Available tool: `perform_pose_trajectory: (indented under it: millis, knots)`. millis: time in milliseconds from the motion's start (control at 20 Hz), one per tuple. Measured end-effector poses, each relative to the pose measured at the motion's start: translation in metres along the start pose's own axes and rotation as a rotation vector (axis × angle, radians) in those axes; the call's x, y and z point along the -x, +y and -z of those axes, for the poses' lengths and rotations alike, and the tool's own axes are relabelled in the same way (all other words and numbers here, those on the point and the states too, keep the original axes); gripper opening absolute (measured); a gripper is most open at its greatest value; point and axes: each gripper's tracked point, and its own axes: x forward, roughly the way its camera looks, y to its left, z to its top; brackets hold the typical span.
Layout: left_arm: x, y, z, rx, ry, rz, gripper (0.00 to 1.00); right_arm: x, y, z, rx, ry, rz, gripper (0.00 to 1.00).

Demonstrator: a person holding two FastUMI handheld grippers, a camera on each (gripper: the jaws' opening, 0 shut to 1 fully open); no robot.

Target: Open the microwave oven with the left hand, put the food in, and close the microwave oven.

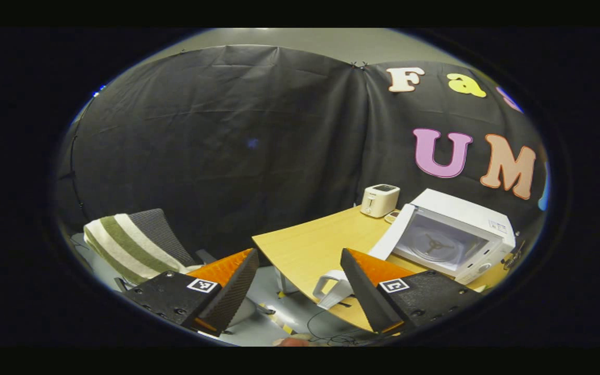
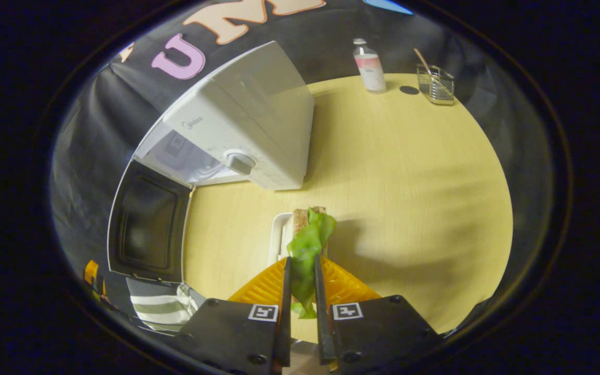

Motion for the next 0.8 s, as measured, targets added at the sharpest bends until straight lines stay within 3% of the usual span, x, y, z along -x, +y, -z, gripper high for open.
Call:
perform_pose_trajectory:
  millis: [450, 500, 550, 600, 800]
  knots:
    - [0.001, -0.005, 0.003, -0.019, 0.008, 0.013, 0.97, 0.0, -0.005, 0.012, 0.08, -0.004, 0.052, 0.3]
    - [0.001, -0.005, 0.004, -0.018, 0.01, 0.017, 0.97, -0.001, -0.008, 0.016, 0.09, 0.005, 0.068, 0.48]
    - [0.001, -0.007, 0.005, -0.018, 0.012, 0.02, 0.97, -0.004, -0.01, 0.017, 0.094, 0.013, 0.071, 0.48]
    - [0.001, -0.007, 0.006, -0.019, 0.012, 0.022, 0.97, -0.007, -0.01, 0.02, 0.092, 0.025, 0.067, 0.58]
    - [0.003, -0.017, 0.005, -0.016, 0.008, 0.057, 0.97, -0.024, -0.007, 0.027, 0.028, 0.071, 0.032, 0.6]
